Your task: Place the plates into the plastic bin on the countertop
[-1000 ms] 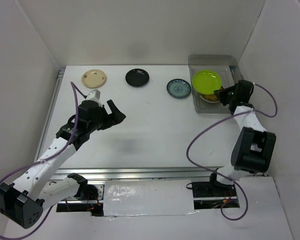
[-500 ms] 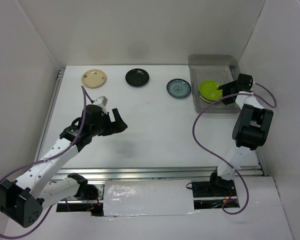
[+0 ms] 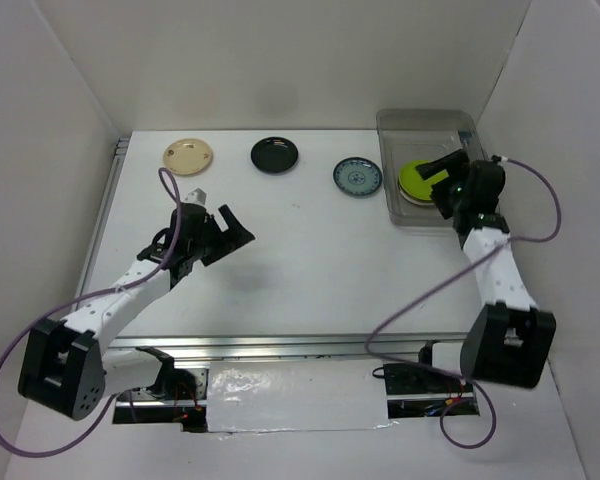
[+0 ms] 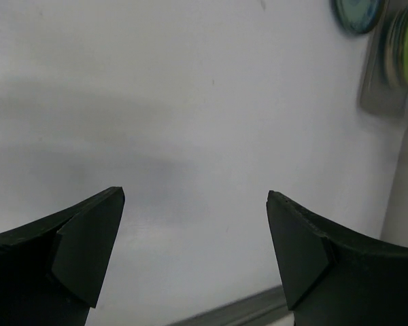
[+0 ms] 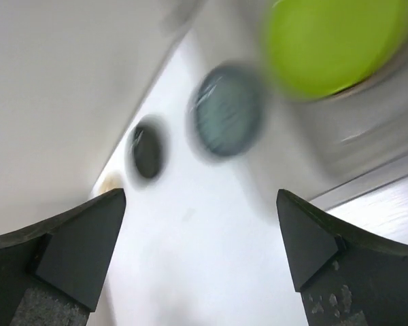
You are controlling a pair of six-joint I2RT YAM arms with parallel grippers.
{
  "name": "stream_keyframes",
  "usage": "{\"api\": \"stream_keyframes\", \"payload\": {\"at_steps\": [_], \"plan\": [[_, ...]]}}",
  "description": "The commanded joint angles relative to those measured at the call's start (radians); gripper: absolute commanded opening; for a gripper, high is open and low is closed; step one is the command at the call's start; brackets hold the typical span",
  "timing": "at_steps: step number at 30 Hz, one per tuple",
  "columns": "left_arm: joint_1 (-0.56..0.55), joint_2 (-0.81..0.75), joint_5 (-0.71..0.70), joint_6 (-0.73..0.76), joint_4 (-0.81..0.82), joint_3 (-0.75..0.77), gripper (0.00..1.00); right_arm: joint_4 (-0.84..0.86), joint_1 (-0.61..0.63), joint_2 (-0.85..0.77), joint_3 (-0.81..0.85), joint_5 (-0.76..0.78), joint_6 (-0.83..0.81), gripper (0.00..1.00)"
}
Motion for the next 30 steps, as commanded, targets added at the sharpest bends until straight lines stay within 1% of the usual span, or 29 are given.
{"api": "stream_keyframes", "payload": {"at_steps": [1, 2, 3, 4, 5, 6, 7, 9, 10, 11, 12, 13, 14, 15, 16, 17, 18, 19, 21, 22, 23, 24, 25, 26, 28, 30], "plan": [[0.076, 0.11, 0.02, -0.213, 0.384, -0.066, 0.99, 0.242, 0.122, -0.181, -0.224, -0.315, -0.058, 1.0], [0.102, 0.149, 0.017, -0.312, 0.475, -0.11, 0.99, 0.404, 0.16, -0.212, -0.355, -0.369, -0.019, 1.0], [0.11, 0.186, 0.01, -0.345, 0.579, -0.125, 0.99, 0.485, 0.229, -0.253, -0.411, -0.418, -0.008, 1.0], [0.115, 0.233, -0.036, -0.371, 0.671, -0.131, 0.99, 0.539, 0.291, -0.266, -0.453, -0.462, -0.005, 1.0], [0.122, 0.339, -0.047, -0.404, 0.78, -0.09, 0.99, 0.555, 0.331, -0.28, -0.514, -0.482, 0.001, 1.0], [0.124, 0.394, -0.047, -0.404, 0.805, -0.054, 0.99, 0.558, 0.369, -0.312, -0.54, -0.48, -0.002, 1.0], [0.132, 0.516, -0.085, -0.405, 0.804, 0.051, 0.99, 0.562, 0.433, -0.332, -0.568, -0.476, 0.0, 1.0], [0.142, 0.635, -0.079, -0.405, 0.803, 0.154, 0.99, 0.604, 0.484, -0.394, -0.652, -0.469, 0.024, 1.0], [0.149, 0.74, -0.07, -0.413, 0.804, 0.206, 0.99, 0.627, 0.507, -0.413, -0.68, -0.463, 0.062, 1.0], [0.159, 0.793, -0.066, -0.416, 0.771, 0.311, 0.99, 0.665, 0.544, -0.442, -0.726, -0.454, 0.086, 1.0], [0.159, 0.836, -0.076, -0.422, 0.717, 0.37, 0.99, 0.67, 0.561, -0.455, -0.74, -0.444, 0.101, 1.0], [0.158, 0.923, -0.094, -0.43, 0.656, 0.435, 0.99, 0.674, 0.579, -0.467, -0.755, -0.432, 0.133, 1.0], [0.159, 0.968, -0.139, -0.428, 0.59, 0.572, 0.99, 0.679, 0.614, -0.475, -0.781, -0.421, 0.149, 1.0], [0.158, 1.008, -0.168, -0.436, 0.395, 0.646, 0.99, 0.68, 0.63, -0.491, -0.794, -0.392, 0.162, 1.0], [0.153, 1.096, -0.215, -0.444, 0.314, 0.796, 0.99, 0.679, 0.658, -0.51, -0.814, -0.366, 0.185, 1.0], [0.153, 1.143, -0.231, -0.447, 0.246, 0.875, 0.99, 0.677, 0.668, -0.516, -0.826, -0.366, 0.198, 1.0], [0.153, 1.187, -0.242, -0.454, 0.076, 0.95, 0.95, 0.674, 0.673, -0.527, -0.834, -0.345, 0.207, 1.0], [0.155, 1.285, -0.246, -0.453, 0.01, 1.106, 0.9, 0.67, 0.685, -0.534, -0.844, -0.329, 0.221, 1.0], [0.159, 1.405, -0.24, -0.458, -0.123, 1.232, 0.85, 0.63, 0.702, -0.56, -0.846, -0.283, 0.218, 1.0], [0.168, 1.424, -0.231, -0.459, -0.127, 1.289, 0.81, 0.604, 0.704, -0.567, -0.831, -0.274, 0.21, 1.0], [0.172, 1.442, -0.213, -0.456, -0.112, 1.296, 0.75, 0.557, 0.711, -0.579, -0.823, -0.268, 0.201, 1.0], [0.178, 1.461, -0.195, -0.464, -0.095, 1.299, 0.73, 0.537, 0.71, -0.583, -0.814, -0.266, 0.183, 1.0], [0.181, 1.462, -0.184, -0.462, -0.064, 1.293, 0.69, 0.498, 0.711, -0.59, -0.799, -0.263, 0.181, 1.0], [0.182, 1.467, -0.178, -0.459, -0.047, 1.29, 0.55, 0.49, 0.715, -0.602, -0.795, -0.262, 0.176, 1.0], [0.182, 1.481, -0.168, -0.452, -0.026, 1.297, 0.52, 0.48, 0.718, -0.614, -0.792, -0.262, 0.176, 1.0], [0.181, 1.496, -0.162, -0.439, -0.015, 1.313, 0.46, 0.475, 0.718, -0.637, -0.792, -0.263, 0.178, 1.0]]}}
